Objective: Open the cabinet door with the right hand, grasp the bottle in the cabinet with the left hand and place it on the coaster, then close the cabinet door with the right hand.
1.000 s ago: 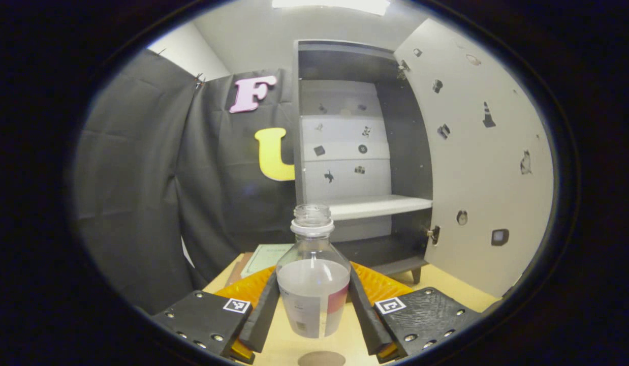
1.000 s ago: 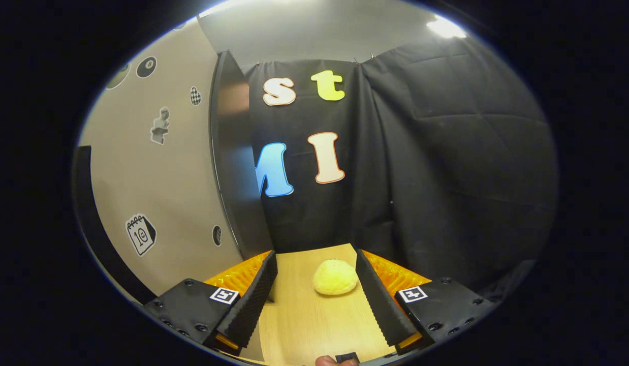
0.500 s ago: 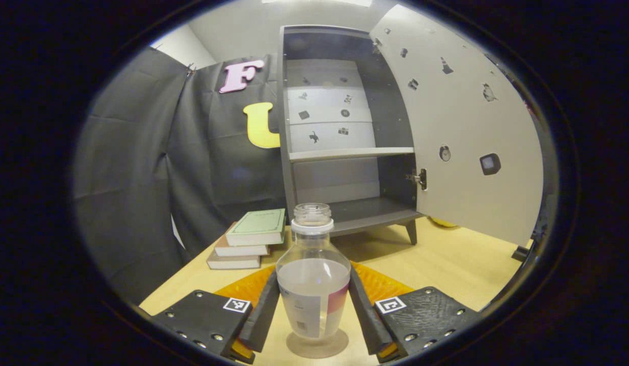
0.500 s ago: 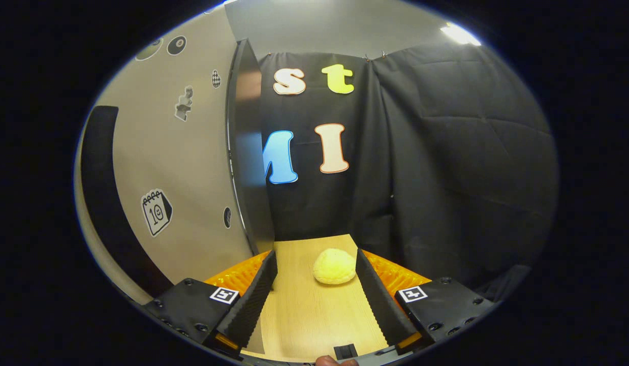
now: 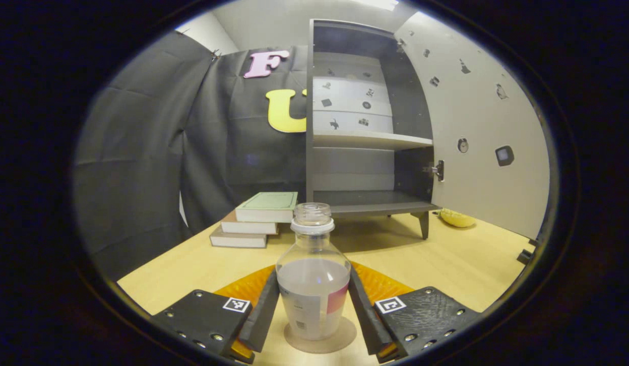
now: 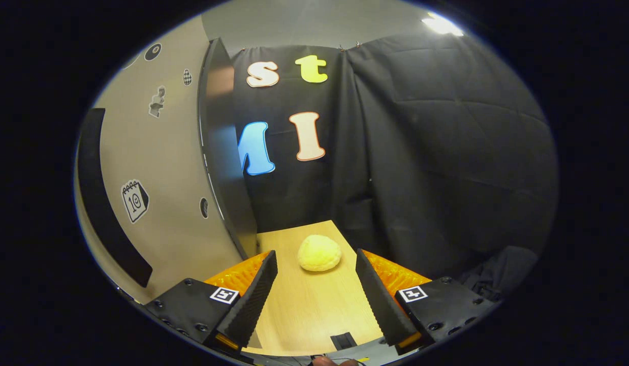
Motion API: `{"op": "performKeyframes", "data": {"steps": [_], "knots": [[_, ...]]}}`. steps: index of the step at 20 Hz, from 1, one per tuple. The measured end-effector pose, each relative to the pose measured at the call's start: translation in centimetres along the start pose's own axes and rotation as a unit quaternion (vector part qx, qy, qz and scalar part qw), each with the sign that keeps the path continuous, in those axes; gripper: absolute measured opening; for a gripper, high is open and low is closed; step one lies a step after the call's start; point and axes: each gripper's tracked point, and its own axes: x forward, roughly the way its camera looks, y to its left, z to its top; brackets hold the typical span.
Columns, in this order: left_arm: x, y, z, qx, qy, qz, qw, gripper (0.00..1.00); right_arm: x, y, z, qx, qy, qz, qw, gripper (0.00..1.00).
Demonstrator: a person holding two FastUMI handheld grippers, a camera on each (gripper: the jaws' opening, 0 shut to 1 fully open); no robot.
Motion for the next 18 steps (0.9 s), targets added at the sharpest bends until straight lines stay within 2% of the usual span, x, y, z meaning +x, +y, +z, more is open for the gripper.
{"op": "performKeyframes", "data": {"steps": [4, 7, 8, 9, 10, 11, 12, 14, 17, 18], "knots": [[-0.3, -1.0, -0.4, 0.035, 0.000, -0.009, 0.999, 0.75, 0.2, 0.2, -0.9, -0.015, 0.008, -0.004, 1.000, 0.98], [0.2, -0.5, -0.7, 0.028, 0.008, -0.007, 1.000, 0.76, 0.5, 0.5, -1.5, -0.019, 0.010, -0.004, 1.000, 0.98], [0.2, -0.3, -0.6, 0.023, 0.010, -0.006, 1.000, 0.79, 0.5, 0.4, -2.0, -0.027, 0.011, -0.006, 1.000, 0.98], [0.4, 0.0, -0.5, 0.017, 0.011, -0.004, 1.000, 0.72, 0.6, 0.3, -2.4, -0.036, 0.015, -0.010, 0.999, 0.98], [0.4, 0.3, -0.3, 0.014, 0.011, 0.001, 1.000, 0.72, 0.6, 0.2, -2.9, -0.041, 0.019, -0.010, 0.999, 0.99], [0.5, 0.5, -0.2, 0.013, 0.014, 0.006, 1.000, 0.77, 0.6, 0.3, -3.2, -0.042, 0.022, -0.009, 0.999, 0.99], [0.4, 0.6, -0.3, 0.014, 0.017, 0.008, 1.000, 0.76, 0.5, 0.5, -3.5, -0.042, 0.025, -0.008, 0.999, 0.98], [0.5, 0.0, 0.1, 0.017, 0.020, -0.001, 1.000, 0.83, 0.5, 0.7, -4.3, -0.037, 0.033, -0.007, 0.999, 0.98], [0.3, -1.1, 1.5, 0.028, 0.015, -0.017, 0.999, 0.83, 0.4, 1.3, -5.0, -0.038, 0.038, -0.005, 0.999, 0.98], [0.1, -1.2, 2.3, 0.035, 0.010, -0.021, 0.999, 0.86, 0.2, 1.5, -5.1, -0.038, 0.037, -0.005, 0.999, 0.99]]}}
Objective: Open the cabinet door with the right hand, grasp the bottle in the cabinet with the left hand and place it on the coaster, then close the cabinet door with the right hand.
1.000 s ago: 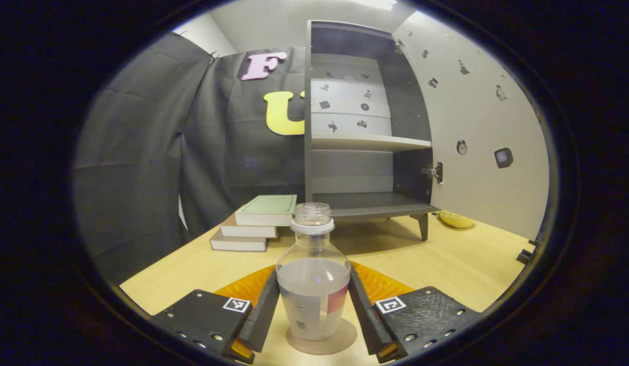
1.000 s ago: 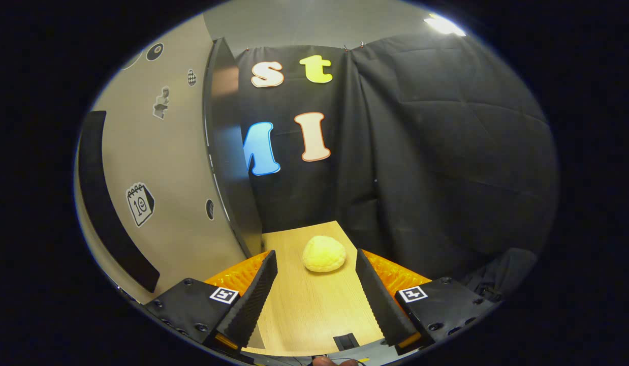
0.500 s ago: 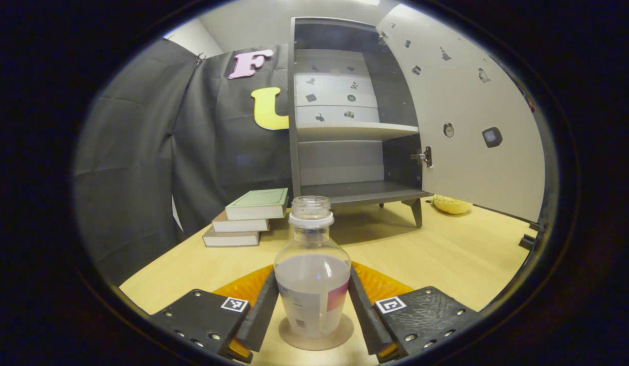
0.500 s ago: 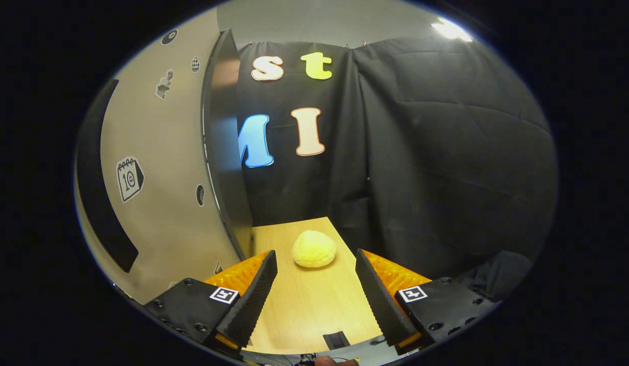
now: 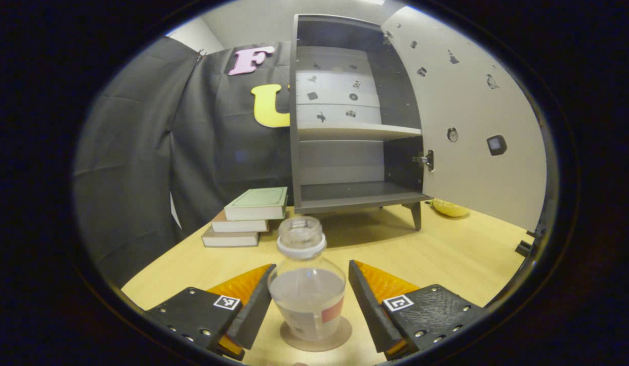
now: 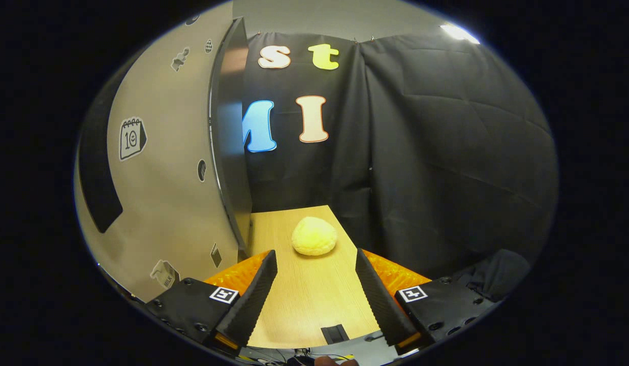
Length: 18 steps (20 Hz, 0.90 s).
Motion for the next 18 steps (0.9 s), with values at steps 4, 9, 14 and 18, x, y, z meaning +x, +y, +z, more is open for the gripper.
{"op": "performKeyframes", "data": {"steps": [4, 9, 14, 18], "knots": [[-0.5, 0.1, 2.7, 0.027, -0.014, -0.003, 1.000, 0.86, -0.8, -0.1, -0.8, 0.009, -0.002, -0.004, 1.000, 0.98], [-1.9, 0.8, 8.2, 0.017, -0.038, -0.008, 0.999, 0.86, -2.0, -0.3, -0.5, 0.012, -0.018, -0.008, 1.000, 0.98], [-5.1, 1.8, 14.1, -0.006, -0.062, 0.022, 0.998, 0.86, -1.1, -2.0, 0.4, 0.053, -0.036, -0.004, 0.998, 0.98], [-7.9, 1.8, 17.5, -0.016, -0.040, 0.045, 0.998, 0.83, -0.2, -3.2, 2.4, 0.068, -0.050, 0.010, 0.996, 0.98]]}}
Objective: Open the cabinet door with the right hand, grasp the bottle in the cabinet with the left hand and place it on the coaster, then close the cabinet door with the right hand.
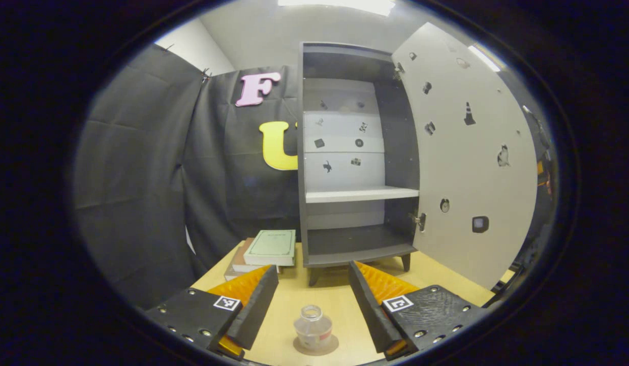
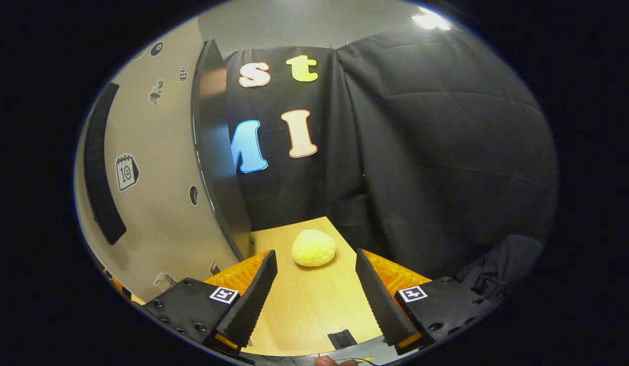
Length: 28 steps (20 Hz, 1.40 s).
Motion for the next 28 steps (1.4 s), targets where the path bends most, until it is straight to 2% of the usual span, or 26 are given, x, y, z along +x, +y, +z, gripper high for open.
{"op": "performKeyframes", "data": {"steps": [2, 5, 8, 9, 10, 12, 13, 14, 15, 19, 20, 21, 22, 27, 28], "knots": [[-1.0, -0.8, 2.4, -0.006, 0.002, 0.004, 1.000, 0.86, 0.1, -0.1, 2.0, -0.006, -0.030, 0.009, 0.999, 0.98], [-2.4, -3.2, 4.7, -0.021, 0.013, -0.011, 1.000, 0.83, 0.5, 0.3, 3.9, -0.028, -0.061, 0.028, 0.997, 0.98], [-4.0, -4.6, 6.7, -0.017, 0.024, 0.010, 1.000, 0.86, 0.5, 1.9, 4.9, -0.034, -0.065, 0.076, 0.994, 0.98], [-4.5, -5.0, 7.5, -0.014, 0.026, 0.018, 0.999, 0.86, 0.4, 2.1, 5.1, -0.033, -0.063, 0.088, 0.994, 0.93], [-5.0, -5.6, 8.5, -0.013, 0.024, 0.022, 0.999, 0.82, 0.4, 2.3, 5.3, -0.028, -0.057, 0.098, 0.993, 0.93], [-5.8, -7.4, 9.9, -0.020, 0.021, 0.016, 0.999, 0.86, 0.2, 2.8, 5.6, -0.017, -0.043, 0.121, 0.992, 0.93], [-6.3, -7.9, 10.3, -0.024, 0.024, 0.016, 0.999, 0.83, 0.1, 3.2, 6.0, -0.015, -0.042, 0.134, 0.990, 0.98], [-6.7, -8.0, 10.7, -0.025, 0.027, 0.021, 0.999, 0.86, -0.1, 3.8, 6.4, -0.014, -0.041, 0.147, 0.988, 0.98], [-7.0, -8.2, 11.1, -0.023, 0.032, 0.027, 0.999, 0.83, -0.4, 4.1, 6.9, -0.015, -0.042, 0.155, 0.987, 0.98], [-6.8, -7.5, 12.8, -0.024, 0.040, 0.045, 0.998, 0.82, -1.9, 5.1, 8.8, -0.024, -0.057, 0.174, 0.983, 0.98], [-6.6, -7.1, 13.2, -0.030, 0.039, 0.047, 0.998, 0.83, -2.3, 5.4, 9.2, -0.026, -0.060, 0.177, 0.982, 0.93], [-6.3, -6.7, 13.5, -0.036, 0.038, 0.048, 0.997, 0.83, -2.6, 5.8, 9.6, -0.026, -0.064, 0.182, 0.981, 0.98], [-5.9, -6.1, 13.8, -0.043, 0.035, 0.048, 0.997, 0.86, -3.0, 6.2, 9.9, -0.026, -0.066, 0.186, 0.980, 0.98], [-3.8, -2.5, 14.1, -0.069, 0.021, 0.042, 0.997, 0.86, -5.0, 8.5, 10.0, -0.021, -0.048, 0.193, 0.980, 0.98], [-3.4, -1.6, 13.9, -0.069, 0.021, 0.039, 0.997, 0.83, -5.5, 8.8, 10.0, -0.025, -0.049, 0.191, 0.980, 0.98]]}}
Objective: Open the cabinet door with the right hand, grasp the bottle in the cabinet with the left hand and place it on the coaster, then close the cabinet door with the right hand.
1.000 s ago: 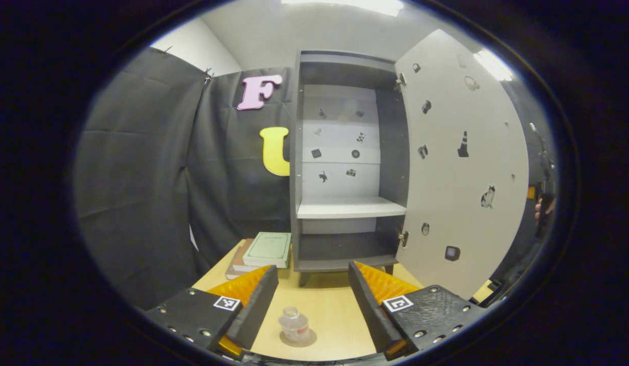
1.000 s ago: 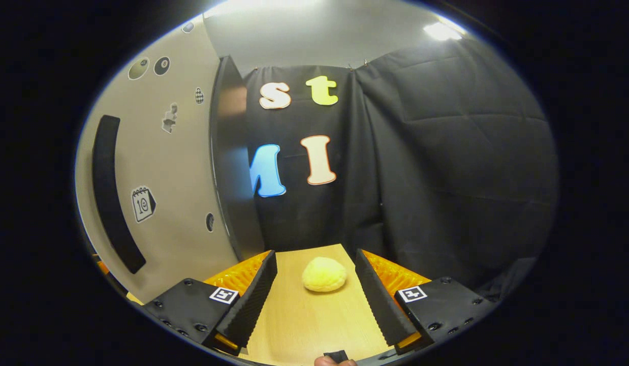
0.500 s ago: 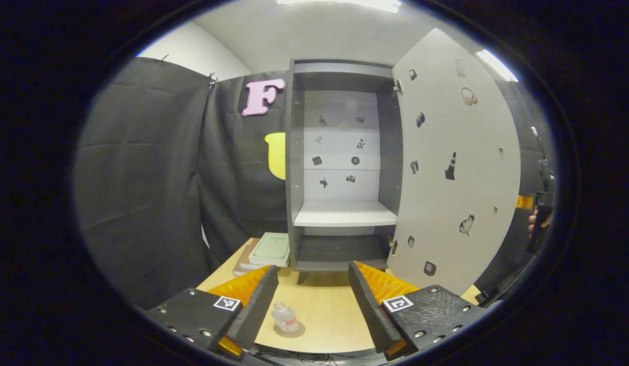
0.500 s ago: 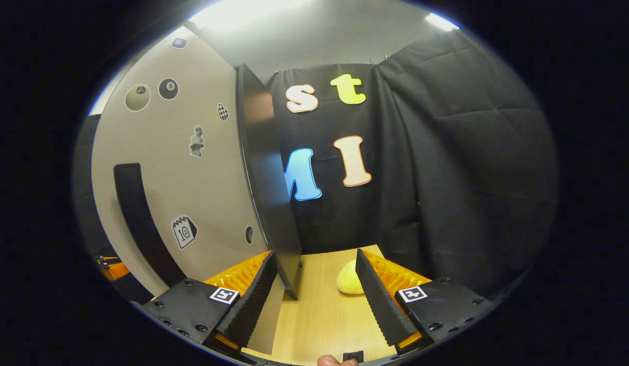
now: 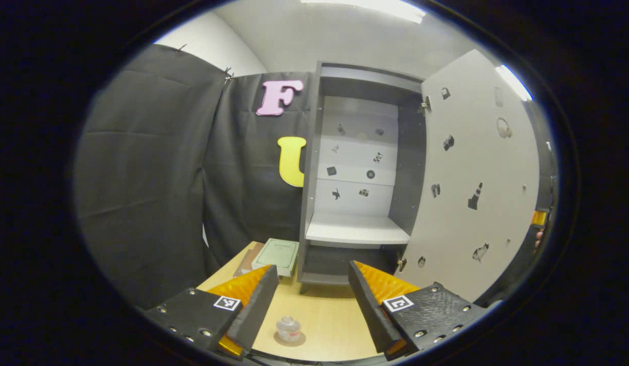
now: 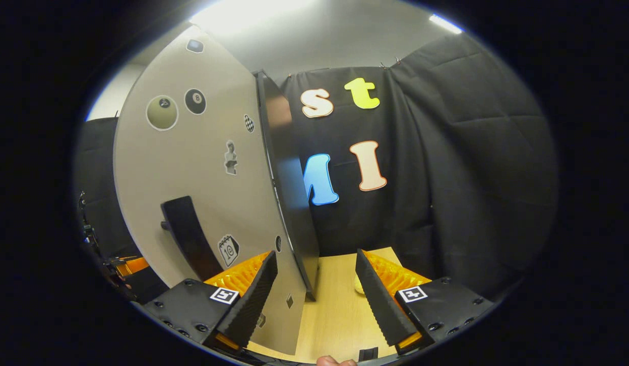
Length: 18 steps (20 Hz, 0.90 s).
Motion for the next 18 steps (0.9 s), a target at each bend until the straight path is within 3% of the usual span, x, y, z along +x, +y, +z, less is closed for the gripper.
{"op": "performKeyframes", "data": {"steps": [8, 12, 13, 18], "knots": [[2.5, 6.7, -0.3, -0.014, 0.005, -0.015, 1.000, 0.86, -1.5, 1.5, -0.7, -0.012, 0.012, -0.067, 0.998, 0.98], [3.2, 10.0, -0.3, -0.009, 0.003, -0.013, 1.000, 0.82, -2.0, 2.0, 0.0, -0.054, 0.008, -0.099, 0.994, 0.97], [3.4, 10.8, -0.5, -0.003, 0.003, -0.011, 1.000, 0.86, -2.2, 2.3, 0.1, -0.051, 0.008, -0.103, 0.993, 0.97], [4.2, 13.4, -2.0, -0.015, 0.014, -0.017, 1.000, 0.83, -3.2, 5.6, -0.3, -0.031, 0.003, -0.099, 0.995, 0.97]]}}
